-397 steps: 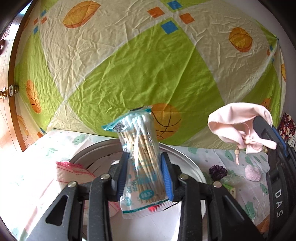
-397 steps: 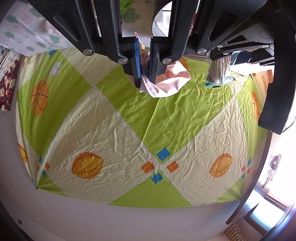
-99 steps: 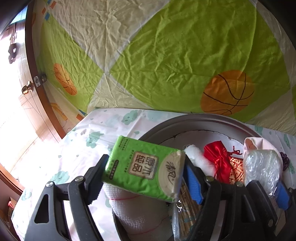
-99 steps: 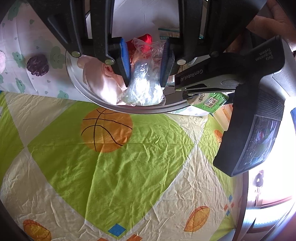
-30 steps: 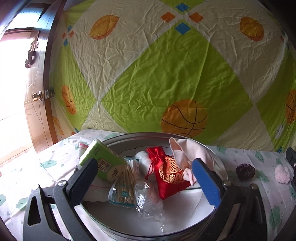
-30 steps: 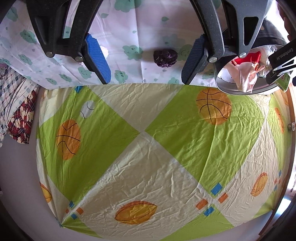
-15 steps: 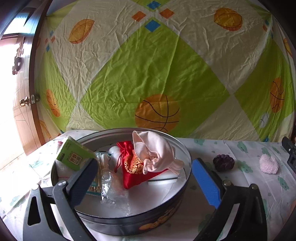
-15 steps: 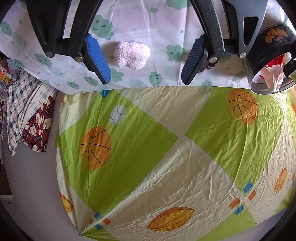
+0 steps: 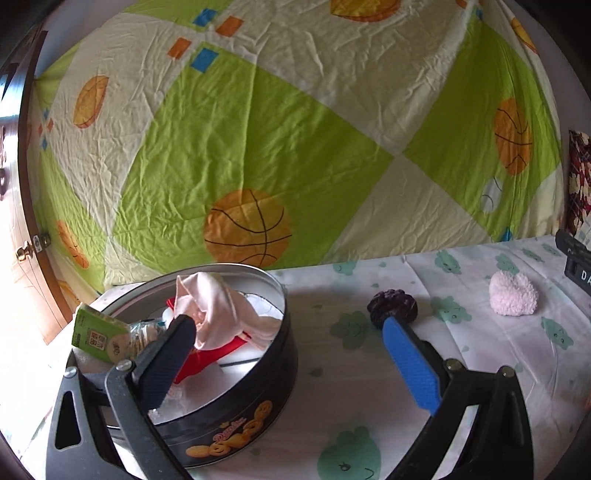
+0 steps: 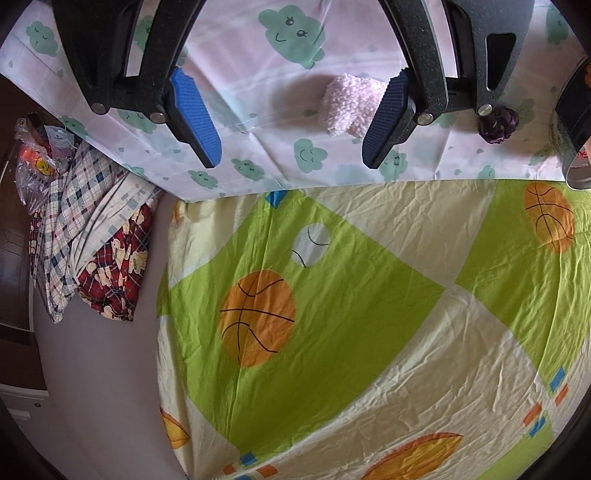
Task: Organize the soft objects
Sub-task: 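Withdraw both tools toward the purple scrunchie and pink fluffy pad, then grasp the purple scrunchie with the left tool while the right tool grasps the pink fluffy pad, then carry the scrunchie and fluffy pad over the tin with both tools, then open both tools to drop the scrunchie and fluffy pad into the tin, then withdraw both tools up from the tin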
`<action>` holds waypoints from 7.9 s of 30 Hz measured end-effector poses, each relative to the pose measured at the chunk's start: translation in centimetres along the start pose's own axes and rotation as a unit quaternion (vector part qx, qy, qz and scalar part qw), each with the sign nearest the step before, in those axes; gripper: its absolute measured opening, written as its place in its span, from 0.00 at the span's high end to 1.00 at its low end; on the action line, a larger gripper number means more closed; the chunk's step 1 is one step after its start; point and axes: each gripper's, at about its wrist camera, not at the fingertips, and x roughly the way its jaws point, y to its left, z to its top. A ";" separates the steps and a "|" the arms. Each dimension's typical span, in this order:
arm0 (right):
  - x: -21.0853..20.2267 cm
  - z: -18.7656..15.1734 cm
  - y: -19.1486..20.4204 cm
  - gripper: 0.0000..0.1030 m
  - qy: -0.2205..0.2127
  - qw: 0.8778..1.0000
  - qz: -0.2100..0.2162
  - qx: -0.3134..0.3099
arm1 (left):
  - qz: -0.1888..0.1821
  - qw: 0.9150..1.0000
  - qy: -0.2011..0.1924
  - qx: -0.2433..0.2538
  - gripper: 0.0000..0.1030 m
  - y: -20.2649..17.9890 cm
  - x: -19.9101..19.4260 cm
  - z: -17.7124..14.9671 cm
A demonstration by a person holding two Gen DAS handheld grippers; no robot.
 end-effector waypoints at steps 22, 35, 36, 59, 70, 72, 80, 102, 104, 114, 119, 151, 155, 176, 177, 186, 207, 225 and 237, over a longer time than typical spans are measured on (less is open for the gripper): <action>9.8 -1.4 5.4 0.23 0.239 0.963 0.111 -0.062 | -0.051 0.991 0.119 0.016 0.00 -4.8 6.0 0.8; 7.0 0.9 1.8 0.75 0.135 0.983 0.124 0.017 | -0.102 0.974 0.187 -0.070 0.02 -7.0 12.7 3.2; 6.5 1.2 1.6 0.75 0.115 0.986 0.117 0.021 | -0.103 0.971 0.201 -0.080 0.04 -7.1 13.6 3.2; 0.4 2.3 1.3 0.75 -0.050 0.993 0.104 0.030 | -0.257 0.951 0.070 -0.156 0.62 -3.8 7.2 5.5; -5.3 1.6 4.3 0.75 -0.134 0.984 0.116 -0.031 | -0.248 0.960 0.000 -0.128 0.62 1.9 1.1 4.5; -6.3 1.3 5.1 0.75 -0.144 0.982 0.118 -0.039 | -0.242 0.962 -0.013 -0.124 0.62 2.9 0.6 4.1; -9.8 -0.4 8.4 0.75 -0.156 0.975 0.136 -0.075 | -0.220 0.969 -0.053 -0.097 0.62 7.0 -0.8 3.2; -14.9 -0.8 19.5 0.75 -0.138 0.960 0.238 -0.049 | -0.195 0.963 -0.059 -0.178 0.62 20.1 0.8 1.9; -15.1 -0.8 20.7 0.75 -0.134 0.958 0.250 -0.048 | -0.184 0.964 -0.057 -0.185 0.62 21.1 1.1 1.8; -14.7 0.0 26.4 0.75 -0.091 0.946 0.310 -0.024 | -0.120 0.971 -0.029 -0.206 0.62 24.4 3.0 1.4; -12.6 0.3 29.2 0.75 -0.040 0.944 0.328 0.000 | -0.098 0.973 -0.003 -0.211 0.62 25.0 4.2 1.1; -8.5 -2.0 32.0 0.50 0.056 0.926 0.372 -0.044 | 0.033 0.988 0.080 -0.130 0.56 22.9 7.7 -0.2; -8.8 -1.7 30.7 0.29 0.030 0.931 0.362 -0.030 | 0.024 0.983 0.106 -0.150 0.45 23.5 8.6 -0.8; -10.6 -1.7 29.0 0.27 -0.030 0.949 0.313 -0.028 | 0.025 0.981 0.111 -0.159 0.49 23.8 8.6 -0.9; -10.6 -1.7 28.8 0.27 -0.031 0.949 0.313 -0.025 | 0.025 0.981 0.110 -0.158 0.50 23.8 8.6 -0.9; -10.6 -1.8 28.9 0.27 -0.025 0.954 0.296 -0.037 | 0.027 0.981 0.111 -0.155 0.55 23.8 8.7 -1.0; -6.6 -2.0 33.5 0.27 0.086 0.954 0.262 -0.121 | 0.116 0.982 0.056 -0.140 0.02 26.4 6.2 0.6; -9.7 -2.1 31.1 0.27 0.025 0.947 0.317 -0.052 | 0.131 0.982 0.038 -0.133 0.00 25.7 5.8 0.0; -11.3 -2.4 26.4 0.22 -0.028 0.954 0.297 -0.019 | 0.092 0.985 0.025 -0.143 0.00 23.1 4.1 -1.3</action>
